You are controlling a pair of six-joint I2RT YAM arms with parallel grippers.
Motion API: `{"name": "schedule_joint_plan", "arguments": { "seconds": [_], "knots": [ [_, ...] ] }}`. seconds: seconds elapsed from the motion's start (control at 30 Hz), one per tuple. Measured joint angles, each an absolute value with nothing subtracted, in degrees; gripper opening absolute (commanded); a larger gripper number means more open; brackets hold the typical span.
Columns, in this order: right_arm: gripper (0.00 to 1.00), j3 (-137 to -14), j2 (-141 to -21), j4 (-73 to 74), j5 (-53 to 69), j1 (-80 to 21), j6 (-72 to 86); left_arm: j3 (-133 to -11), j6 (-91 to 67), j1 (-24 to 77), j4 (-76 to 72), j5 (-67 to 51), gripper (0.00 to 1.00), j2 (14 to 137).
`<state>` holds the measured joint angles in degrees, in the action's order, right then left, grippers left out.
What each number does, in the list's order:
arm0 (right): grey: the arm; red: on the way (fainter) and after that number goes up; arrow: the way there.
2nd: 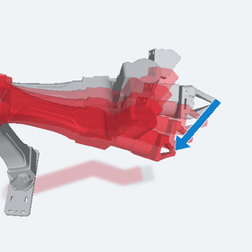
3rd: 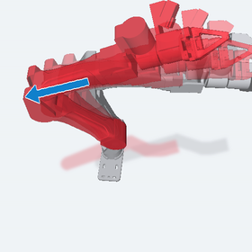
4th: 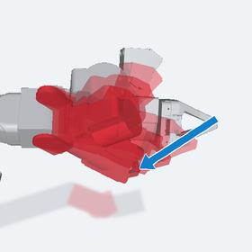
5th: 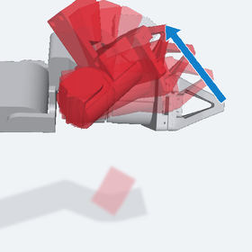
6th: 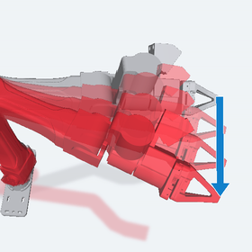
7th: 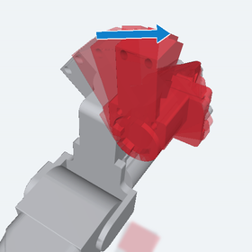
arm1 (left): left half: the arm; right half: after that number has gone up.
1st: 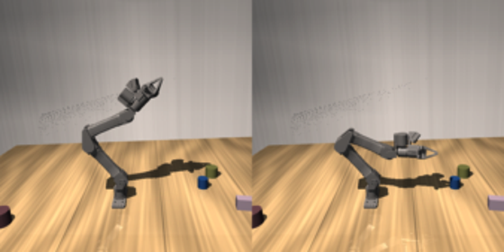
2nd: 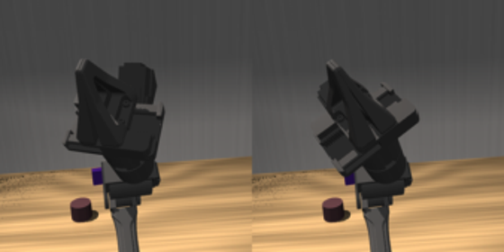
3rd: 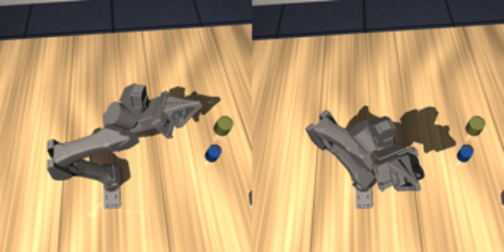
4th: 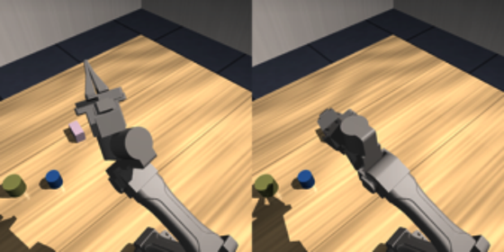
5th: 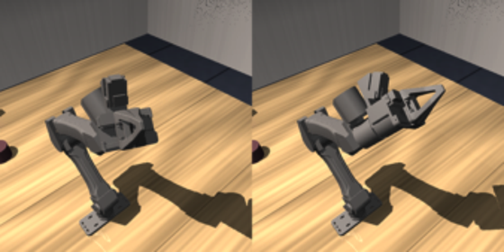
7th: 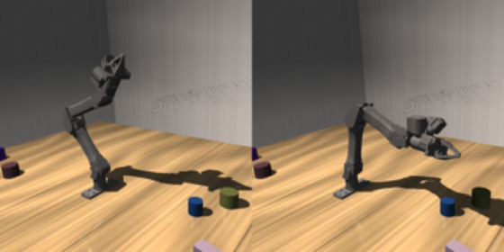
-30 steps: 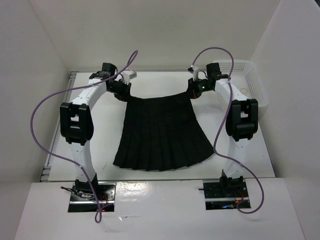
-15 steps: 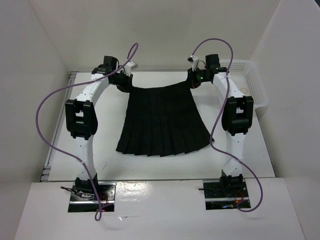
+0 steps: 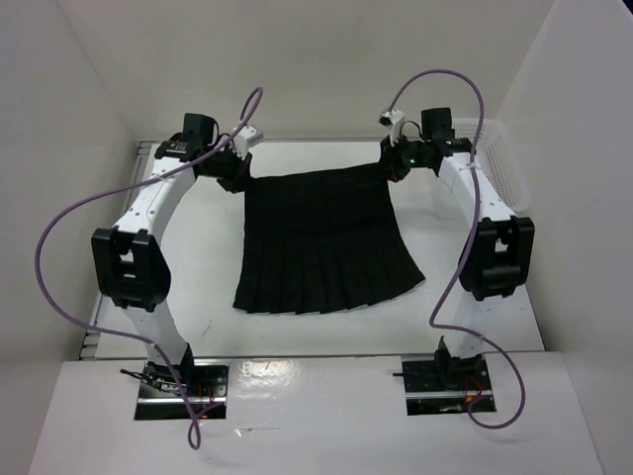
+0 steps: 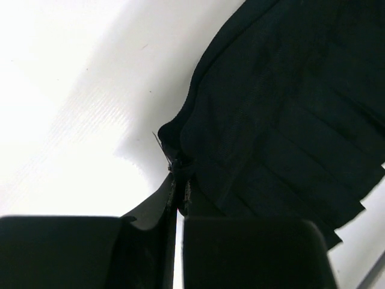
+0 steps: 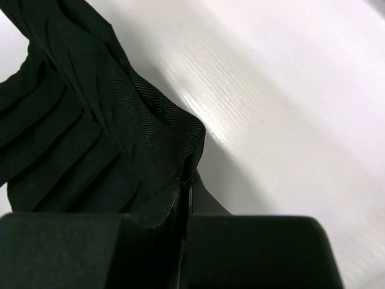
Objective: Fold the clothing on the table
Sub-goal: Fold the skirt
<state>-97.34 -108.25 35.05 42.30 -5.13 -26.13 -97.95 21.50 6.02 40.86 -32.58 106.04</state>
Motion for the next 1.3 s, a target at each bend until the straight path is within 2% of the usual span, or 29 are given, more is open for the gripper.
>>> {"name": "schedule_joint_plan", "arguments": {
  "seconds": [0.3,0.63,0.77,0.87,0.9,1.0,1.03,1.13,1.23,1.3],
  "knots": [
    [0.0,-89.6,-97.1,39.2,43.8,-5.5,-33.1,-89.5,25.3,6.8,45.9,-33.9,0.0,94.3],
    [0.0,-83.8,-93.8,52.4,43.9,-5.9,-48.4,-79.2,26.8,10.7,52.1,-34.8,0.0,88.6],
    [0.01,-83.4,-92.9,58.0,43.9,-5.9,-54.4,-78.3,26.9,11.9,54.0,-35.0,0.05,86.5],
    [0.11,-83.5,-92.4,62.9,43.4,-5.9,-58.3,-77.5,27.0,12.7,55.2,-35.4,0.12,86.1],
    [0.19,-83.6,-92.5,64.3,43.2,-6.0,-59.1,-77.1,27.1,12.9,55.6,-35.6,0.16,86.1],
    [0.22,-84.4,-93.2,68.7,40.3,-6.7,-61.1,-75.2,27.6,13.7,57.4,-35.1,0.19,86.1],
    [0.29,-84.4,-93.5,69.4,39.0,-6.9,-61.3,-74.5,28.2,13.8,58.2,-34.9,0.2,86.1],
    [0.38,-84.3,-93.7,70.9,35.0,-8.7,-61.8,-73.4,28.8,14.7,60.6,-34.3,0.21,86.1],
    [0.43,-84.0,-93.7,71.5,32.7,-12.0,-62.0,-73.3,30.0,15.4,62.1,-34.2,0.3,85.8],
    [0.46,-83.4,-93.7,71.7,30.9,-14.8,-61.8,-73.3,30.7,16.1,63.2,-34.2,0.39,85.5]
  ]
}}
